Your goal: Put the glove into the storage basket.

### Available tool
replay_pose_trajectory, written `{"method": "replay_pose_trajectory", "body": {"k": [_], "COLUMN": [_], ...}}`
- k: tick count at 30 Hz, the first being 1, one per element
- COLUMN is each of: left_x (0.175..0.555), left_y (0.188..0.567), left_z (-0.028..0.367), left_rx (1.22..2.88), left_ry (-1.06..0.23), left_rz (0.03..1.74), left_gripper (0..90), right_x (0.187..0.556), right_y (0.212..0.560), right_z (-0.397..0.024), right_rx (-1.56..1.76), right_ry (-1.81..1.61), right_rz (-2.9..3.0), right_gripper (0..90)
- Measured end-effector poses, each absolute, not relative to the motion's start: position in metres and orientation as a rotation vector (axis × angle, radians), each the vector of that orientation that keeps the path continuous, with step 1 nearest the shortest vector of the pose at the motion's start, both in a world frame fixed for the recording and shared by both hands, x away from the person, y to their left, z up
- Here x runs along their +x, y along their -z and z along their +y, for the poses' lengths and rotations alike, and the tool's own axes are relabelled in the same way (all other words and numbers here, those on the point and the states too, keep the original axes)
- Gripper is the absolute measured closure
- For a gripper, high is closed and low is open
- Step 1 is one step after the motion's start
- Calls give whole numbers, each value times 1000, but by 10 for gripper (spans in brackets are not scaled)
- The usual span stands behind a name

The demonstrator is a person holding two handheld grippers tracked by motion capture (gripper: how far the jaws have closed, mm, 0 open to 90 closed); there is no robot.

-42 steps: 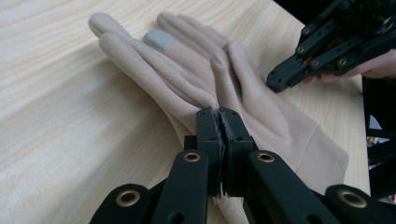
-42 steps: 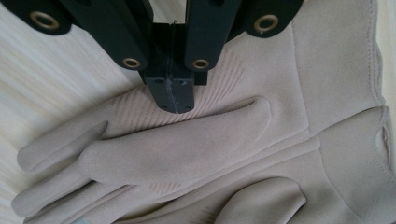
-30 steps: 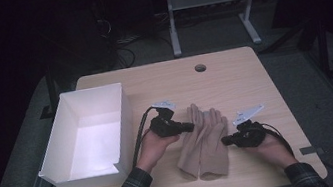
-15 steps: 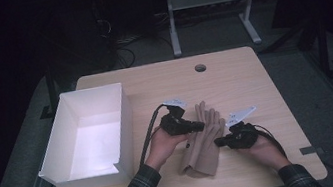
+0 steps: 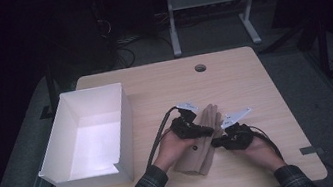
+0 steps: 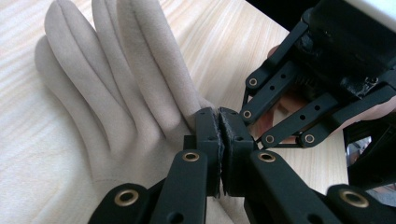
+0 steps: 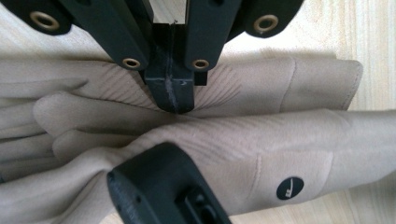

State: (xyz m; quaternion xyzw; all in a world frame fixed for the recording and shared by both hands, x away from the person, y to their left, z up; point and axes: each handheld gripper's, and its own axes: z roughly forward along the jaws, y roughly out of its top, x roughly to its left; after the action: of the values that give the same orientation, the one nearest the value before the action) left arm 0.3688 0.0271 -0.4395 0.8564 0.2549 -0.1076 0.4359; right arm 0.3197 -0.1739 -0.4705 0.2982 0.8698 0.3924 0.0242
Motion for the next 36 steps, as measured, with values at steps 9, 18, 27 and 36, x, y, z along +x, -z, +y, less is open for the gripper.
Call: {"method": "replay_pose_trajectory", "body": {"k": [9, 18, 27, 36], "left_x": [360, 345, 343, 338], "left_y": [430, 456, 460, 456], "left_z": [29, 8, 15, 39], "left_rx": [2108, 2267, 2317, 2352], "left_ry": [294, 248, 215, 172], "left_rz": [592, 567, 568, 590], "left_gripper": [875, 894, 895, 895], "right_x": [319, 324, 333, 336], "right_y": [466, 460, 473, 478], "right_z": [-195, -237, -247, -252], "right_rx": [944, 1114, 1174, 1195], "right_ry": [-1176, -1138, -1025, -997], "right_rz": [2650, 2464, 2369, 2338], "right_gripper": [834, 567, 324, 273]}}
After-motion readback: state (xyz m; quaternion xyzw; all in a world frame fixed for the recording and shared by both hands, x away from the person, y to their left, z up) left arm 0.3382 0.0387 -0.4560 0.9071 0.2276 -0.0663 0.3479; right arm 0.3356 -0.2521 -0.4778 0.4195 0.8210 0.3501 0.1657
